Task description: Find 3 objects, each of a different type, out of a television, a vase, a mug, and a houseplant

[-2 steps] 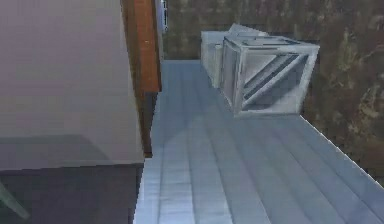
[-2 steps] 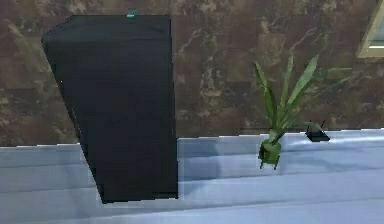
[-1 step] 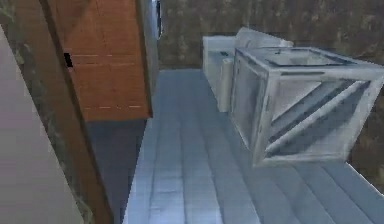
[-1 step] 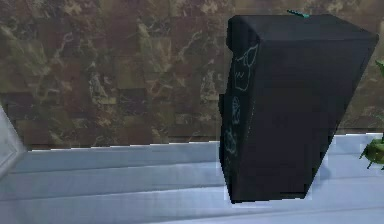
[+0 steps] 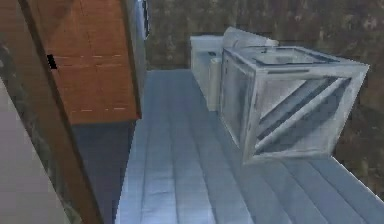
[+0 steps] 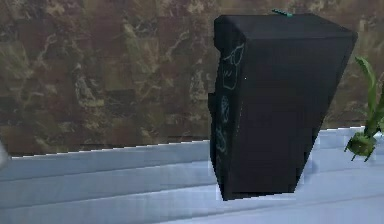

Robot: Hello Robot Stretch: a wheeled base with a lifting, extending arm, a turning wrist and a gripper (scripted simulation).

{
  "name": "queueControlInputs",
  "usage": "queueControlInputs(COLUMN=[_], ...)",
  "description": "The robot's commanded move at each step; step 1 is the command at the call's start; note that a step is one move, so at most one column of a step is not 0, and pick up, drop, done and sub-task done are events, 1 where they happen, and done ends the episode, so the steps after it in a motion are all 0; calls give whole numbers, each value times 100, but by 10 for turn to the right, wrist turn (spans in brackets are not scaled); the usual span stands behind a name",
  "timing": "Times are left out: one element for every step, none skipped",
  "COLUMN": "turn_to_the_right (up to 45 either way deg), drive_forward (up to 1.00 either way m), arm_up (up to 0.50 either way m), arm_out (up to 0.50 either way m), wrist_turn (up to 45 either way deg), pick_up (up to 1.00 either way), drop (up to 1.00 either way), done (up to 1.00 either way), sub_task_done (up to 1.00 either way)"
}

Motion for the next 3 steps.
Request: queueControlInputs(turn_to_the_right=[0, 120, 0], drive_forward=[45, 0, 70], arm_up=[0, 0, 0], arm_out=[0, 0, 0], wrist_turn=[0, 0, 0], pick_up=[0, 0, 0], drop=[0, 0, 0], done=[0, 0, 0], sub_task_done=[0, 0, 0])
